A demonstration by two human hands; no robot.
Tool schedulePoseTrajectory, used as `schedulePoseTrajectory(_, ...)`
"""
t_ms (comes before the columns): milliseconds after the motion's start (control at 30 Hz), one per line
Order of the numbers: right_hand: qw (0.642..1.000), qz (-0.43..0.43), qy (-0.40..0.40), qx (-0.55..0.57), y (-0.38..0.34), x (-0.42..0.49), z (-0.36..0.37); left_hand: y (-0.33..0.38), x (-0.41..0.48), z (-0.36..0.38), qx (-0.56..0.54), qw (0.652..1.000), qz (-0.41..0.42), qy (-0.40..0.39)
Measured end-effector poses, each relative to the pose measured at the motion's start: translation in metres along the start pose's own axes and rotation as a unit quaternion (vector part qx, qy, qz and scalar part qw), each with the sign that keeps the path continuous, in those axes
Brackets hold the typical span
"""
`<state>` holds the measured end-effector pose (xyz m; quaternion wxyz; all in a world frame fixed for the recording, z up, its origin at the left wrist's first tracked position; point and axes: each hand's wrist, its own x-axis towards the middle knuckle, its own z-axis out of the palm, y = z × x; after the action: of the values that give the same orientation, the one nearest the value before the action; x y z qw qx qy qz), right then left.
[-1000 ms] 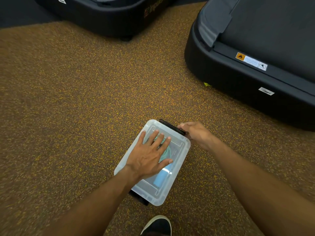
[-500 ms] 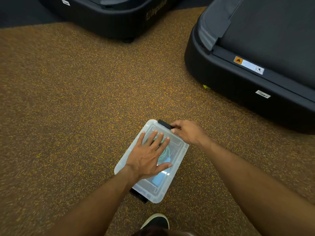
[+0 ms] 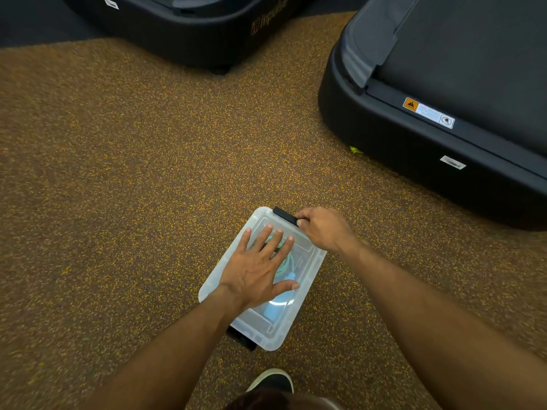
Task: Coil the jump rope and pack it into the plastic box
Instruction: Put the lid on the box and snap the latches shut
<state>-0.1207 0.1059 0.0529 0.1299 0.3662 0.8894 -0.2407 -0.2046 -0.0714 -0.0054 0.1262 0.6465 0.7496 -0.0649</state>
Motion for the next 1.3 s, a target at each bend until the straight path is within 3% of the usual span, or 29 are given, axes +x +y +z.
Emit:
schedulePoseTrajectory(500,0.997,-0.002,0.044,-0.055,-0.010,-0.019,0.013,0.001,0.000,-0.002,-0.004,1.000,-0.007,-0.008)
schedulePoseTrajectory(667,1.000,-0.010,0.004,-0.016,-0.002,-0.014,0.012,0.001,0.001,-0.002,0.001,1.000,-0.009,-0.011)
schedulePoseTrajectory(1000,0.990,-0.036,-0.079,-0.110,-0.007,-0.046,0.013,-0.003,-0.006,-0.031,-0.012,0.999,0.008,-0.052)
schedulePoseTrajectory(1200,0.989,-0.043,-0.101,-0.099,-0.007,-0.062,0.007,-0.015,-0.013,-0.033,0.015,0.996,0.024,-0.083)
schedulePoseTrajectory(1300,0.992,-0.044,-0.091,-0.079,-0.009,-0.069,0.003,-0.016,-0.020,-0.033,-0.022,0.998,0.017,-0.059)
